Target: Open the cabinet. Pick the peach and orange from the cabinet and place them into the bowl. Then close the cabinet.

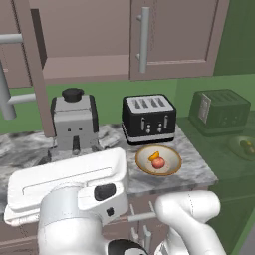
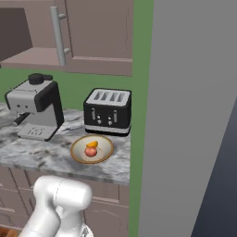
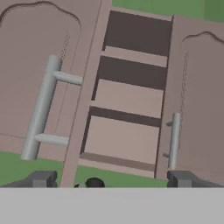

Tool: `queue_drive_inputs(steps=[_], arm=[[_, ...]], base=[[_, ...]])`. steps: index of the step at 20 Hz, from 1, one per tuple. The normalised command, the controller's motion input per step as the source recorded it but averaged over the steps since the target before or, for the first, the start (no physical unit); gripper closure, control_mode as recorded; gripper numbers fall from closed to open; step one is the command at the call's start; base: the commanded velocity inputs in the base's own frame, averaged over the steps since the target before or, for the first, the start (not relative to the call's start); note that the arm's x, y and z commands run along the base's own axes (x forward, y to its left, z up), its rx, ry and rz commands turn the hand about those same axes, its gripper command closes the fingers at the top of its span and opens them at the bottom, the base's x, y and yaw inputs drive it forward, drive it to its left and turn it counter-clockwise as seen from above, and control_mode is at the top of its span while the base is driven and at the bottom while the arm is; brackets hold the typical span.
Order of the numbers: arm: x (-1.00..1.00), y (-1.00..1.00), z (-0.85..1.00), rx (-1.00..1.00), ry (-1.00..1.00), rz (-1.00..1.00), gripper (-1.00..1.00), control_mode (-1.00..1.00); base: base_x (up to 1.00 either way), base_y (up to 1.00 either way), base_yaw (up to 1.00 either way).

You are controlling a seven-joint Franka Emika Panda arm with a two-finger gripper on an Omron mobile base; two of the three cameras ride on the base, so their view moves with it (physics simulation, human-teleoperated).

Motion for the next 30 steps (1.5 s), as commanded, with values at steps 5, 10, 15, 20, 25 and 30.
queue_drive_inputs(steps=[5,10,15,20,25,30], arm=[[-0.05,0.01,0.0,-0.03,-0.2,0.0,-1.0,-1.0],[0.1,0.09,0.0,0.0,0.0,-0.01,-1.0,-1.0],[0.48,0.48,0.0,0.0,0.0,-0.11,-1.0,-1.0],[0.58,0.6,0.0,0.0,0.0,-0.17,-1.0,-1.0],[0.53,0.36,0.0,0.0,0.0,-0.19,-1.0,-1.0],[0.61,0.18,-0.01,0.0,0.0,-0.17,-1.0,-1.0]], base=[[0.0,0.0,0.0],[0.0,0.0,0.0],[0.0,0.0,0.0],[0.0,0.0,0.0],[0.0,0.0,0.0],[0.0,0.0,0.0]])
